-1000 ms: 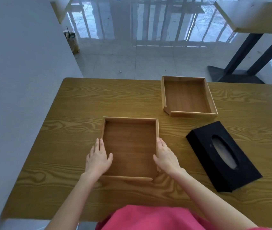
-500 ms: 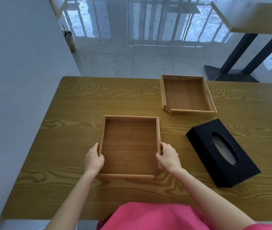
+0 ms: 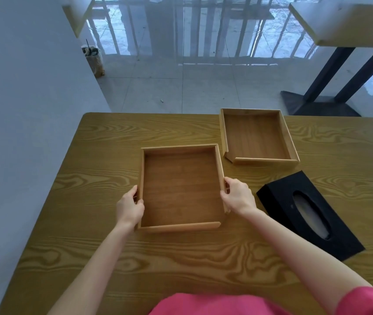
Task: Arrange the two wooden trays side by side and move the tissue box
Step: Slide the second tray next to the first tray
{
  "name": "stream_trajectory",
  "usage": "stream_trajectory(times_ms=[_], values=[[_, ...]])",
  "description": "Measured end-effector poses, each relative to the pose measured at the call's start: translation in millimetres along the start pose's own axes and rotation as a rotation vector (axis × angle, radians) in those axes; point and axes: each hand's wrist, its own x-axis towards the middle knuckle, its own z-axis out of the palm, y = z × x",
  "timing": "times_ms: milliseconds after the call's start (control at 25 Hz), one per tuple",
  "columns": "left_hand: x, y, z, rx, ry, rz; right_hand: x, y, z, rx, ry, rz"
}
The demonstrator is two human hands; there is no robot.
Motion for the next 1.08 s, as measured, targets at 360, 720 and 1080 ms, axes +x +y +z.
stream_trajectory(times_ms=[360, 720, 1080], values=[[74.6, 64.4, -12.1, 0.050, -0.013, 0.074, 89.0, -22.6, -35.8, -0.054, 0.036, -0.065], [147.3, 91.5, 14.4, 0.108, -0.051, 0.003, 168.4, -11.8, -26.4, -0.205, 0.039, -0.063], [174.7, 91.6, 36.3, 0.136, -0.034, -0.033, 189.9, -2.2, -4.9, -0.185, 0.085, -0.135]])
